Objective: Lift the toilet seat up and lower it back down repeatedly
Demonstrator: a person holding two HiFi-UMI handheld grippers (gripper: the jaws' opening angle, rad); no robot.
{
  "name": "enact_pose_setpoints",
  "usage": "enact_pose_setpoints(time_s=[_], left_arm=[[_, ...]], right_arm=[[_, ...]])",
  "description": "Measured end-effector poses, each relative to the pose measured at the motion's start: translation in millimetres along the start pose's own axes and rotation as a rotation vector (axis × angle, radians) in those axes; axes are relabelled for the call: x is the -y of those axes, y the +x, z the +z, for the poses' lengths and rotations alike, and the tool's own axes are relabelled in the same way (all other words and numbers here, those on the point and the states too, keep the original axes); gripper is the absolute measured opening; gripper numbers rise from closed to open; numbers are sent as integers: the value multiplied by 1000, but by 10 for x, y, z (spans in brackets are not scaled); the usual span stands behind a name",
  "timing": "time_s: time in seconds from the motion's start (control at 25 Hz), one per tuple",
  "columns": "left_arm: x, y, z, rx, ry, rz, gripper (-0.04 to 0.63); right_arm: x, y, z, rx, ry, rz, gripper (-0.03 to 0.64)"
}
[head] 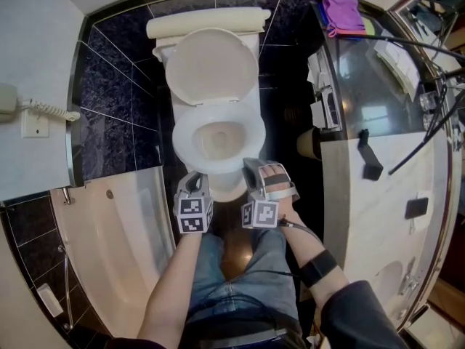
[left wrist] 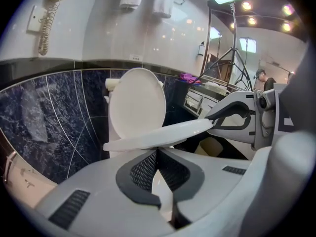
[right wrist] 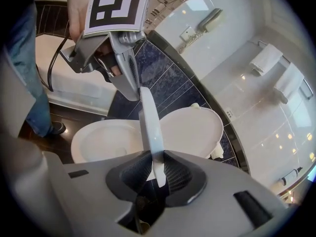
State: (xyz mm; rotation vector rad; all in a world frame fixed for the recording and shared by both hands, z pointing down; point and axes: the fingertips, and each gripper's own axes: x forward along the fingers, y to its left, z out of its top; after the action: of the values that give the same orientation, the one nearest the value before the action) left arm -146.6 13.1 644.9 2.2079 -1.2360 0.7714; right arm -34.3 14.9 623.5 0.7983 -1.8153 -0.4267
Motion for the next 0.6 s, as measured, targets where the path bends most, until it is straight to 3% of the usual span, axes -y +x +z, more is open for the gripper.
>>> enact_pose_setpoints(time_s=[0.28,0.4,0.6], left_arm=[[91,19,-555,-49,-28,-19,0],[118,42,-793,-66,-41,-23,0],[235,126,-1300,-134,-50,-53,0]], right_arm=[[-529,-122,-141,-40,10,54,89],[-783,-212,-208,-43,22,68,16],[-983,-236,-469,-89,102,49,17]])
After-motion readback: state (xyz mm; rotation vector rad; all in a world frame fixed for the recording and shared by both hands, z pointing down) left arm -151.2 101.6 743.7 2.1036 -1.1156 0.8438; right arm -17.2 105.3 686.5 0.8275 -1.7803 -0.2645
